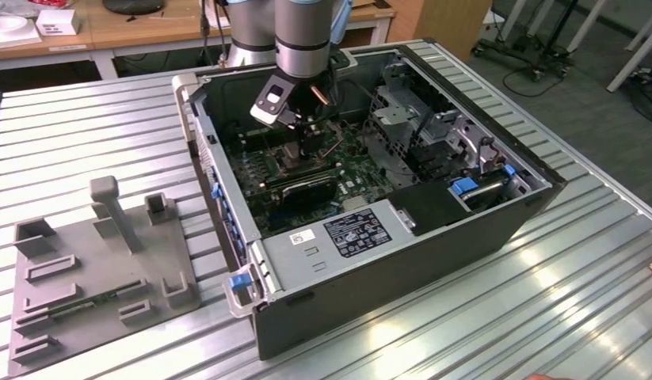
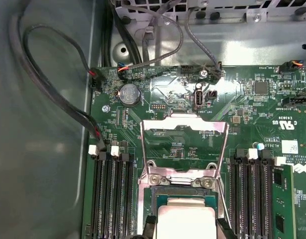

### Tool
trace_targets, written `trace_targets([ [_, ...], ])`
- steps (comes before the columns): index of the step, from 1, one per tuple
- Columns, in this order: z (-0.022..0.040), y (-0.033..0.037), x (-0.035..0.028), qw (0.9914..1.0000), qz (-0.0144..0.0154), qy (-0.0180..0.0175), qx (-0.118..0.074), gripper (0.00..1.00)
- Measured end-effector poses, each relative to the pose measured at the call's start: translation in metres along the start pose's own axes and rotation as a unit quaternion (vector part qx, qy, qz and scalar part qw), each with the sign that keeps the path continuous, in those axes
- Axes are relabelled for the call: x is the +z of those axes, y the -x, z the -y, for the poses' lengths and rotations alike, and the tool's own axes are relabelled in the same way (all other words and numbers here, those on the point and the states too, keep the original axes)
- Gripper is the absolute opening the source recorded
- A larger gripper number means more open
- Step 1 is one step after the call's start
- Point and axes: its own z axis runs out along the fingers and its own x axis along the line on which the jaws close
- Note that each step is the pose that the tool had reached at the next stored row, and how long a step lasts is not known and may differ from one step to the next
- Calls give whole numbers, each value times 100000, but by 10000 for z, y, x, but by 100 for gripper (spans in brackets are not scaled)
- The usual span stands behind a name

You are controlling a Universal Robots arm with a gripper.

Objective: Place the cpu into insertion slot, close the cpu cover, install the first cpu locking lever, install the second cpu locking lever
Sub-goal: 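Place the cpu into insertion slot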

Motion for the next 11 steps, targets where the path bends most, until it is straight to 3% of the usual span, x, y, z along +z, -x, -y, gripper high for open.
trace_targets([
  [11,14,2,90,100000,1,12,92,54],
])
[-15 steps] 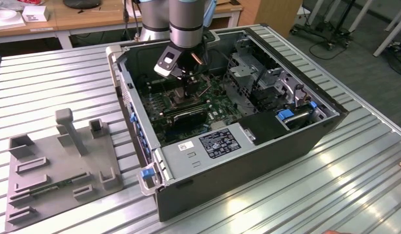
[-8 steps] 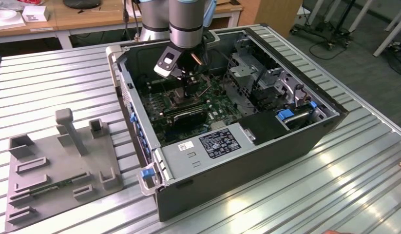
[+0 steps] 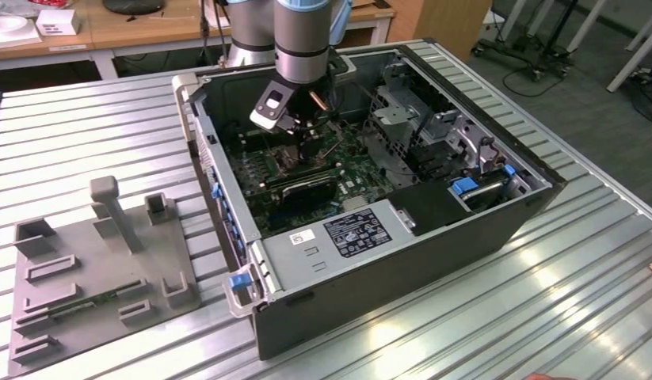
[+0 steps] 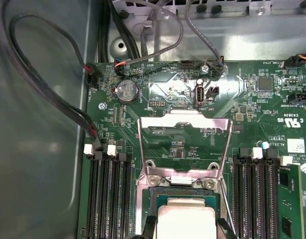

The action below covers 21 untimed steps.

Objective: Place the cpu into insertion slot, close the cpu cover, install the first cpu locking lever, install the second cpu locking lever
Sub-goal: 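Place the cpu into insertion slot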

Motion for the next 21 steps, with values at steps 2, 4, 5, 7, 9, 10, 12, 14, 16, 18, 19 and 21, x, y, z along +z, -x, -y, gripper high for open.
trace_targets([
  [2,2,-4,2,100000,-2,2,18,54],
  [4,3,-16,5,100000,-1,4,26,54],
  [5,4,-20,8,100000,-2,4,43,54],
  [7,5,-23,20,100000,-5,6,118,54],
  [9,5,-23,33,99999,21,8,322,54],
  [10,6,-23,40,99999,25,11,415,54],
  [12,7,-22,45,99999,40,10,485,54],
  [14,7,-22,45,99999,55,8,487,54],
  [16,7,-23,46,99999,57,11,492,54],
  [18,8,-23,58,99999,44,27,490,54],
  [19,9,-22,61,99999,54,22,487,54],
  [21,9,-22,61,99999,63,18,487,54],
])
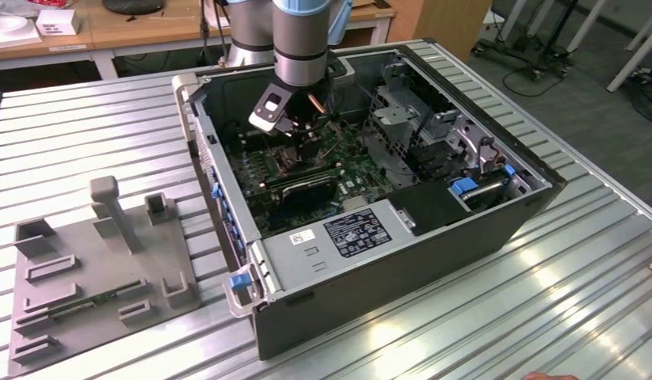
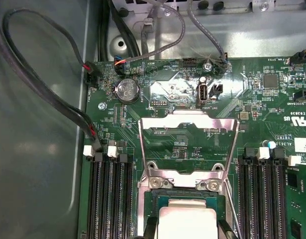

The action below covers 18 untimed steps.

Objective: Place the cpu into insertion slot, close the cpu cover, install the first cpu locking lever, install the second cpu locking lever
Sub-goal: 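Place the cpu into insertion slot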

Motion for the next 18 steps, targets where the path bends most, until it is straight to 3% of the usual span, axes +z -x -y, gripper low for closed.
trace_targets([
  [18,3,-6,19,100000,-39,6,3,54],
])
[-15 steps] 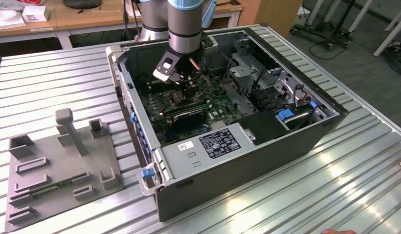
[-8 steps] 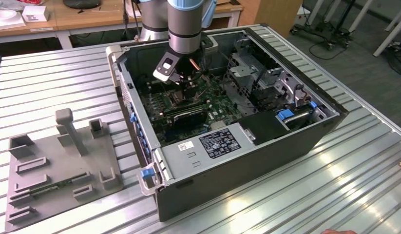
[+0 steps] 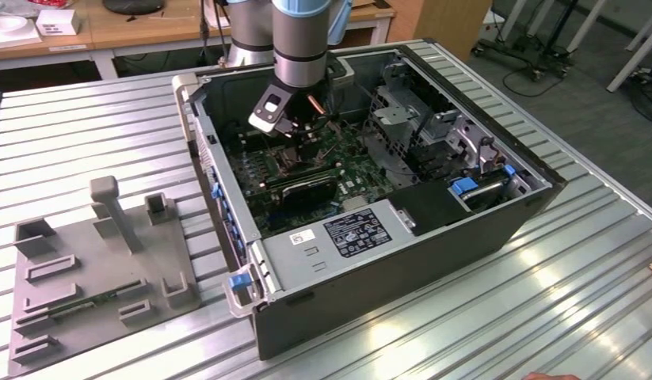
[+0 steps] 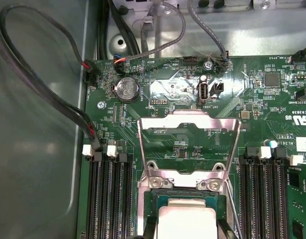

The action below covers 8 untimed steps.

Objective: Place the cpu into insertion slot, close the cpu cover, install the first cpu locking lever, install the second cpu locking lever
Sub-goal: 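Place the cpu into insertion slot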

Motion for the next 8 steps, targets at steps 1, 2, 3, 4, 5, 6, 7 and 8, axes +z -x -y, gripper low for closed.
trace_targets([
  [1,0,-1,1,100000,-12,2,0,54],
  [2,0,-1,1,100000,-12,0,-1,54],
  [3,0,-1,1,100000,-13,0,0,54],
  [4,0,-1,3,100000,-14,1,-1,54],
  [5,0,-2,8,100000,-21,4,2,54],
  [6,2,-1,15,100000,-16,0,2,54],
  [7,3,-1,18,100000,-12,-5,3,54],
  [8,3,0,19,100000,-6,-8,0,54],
])
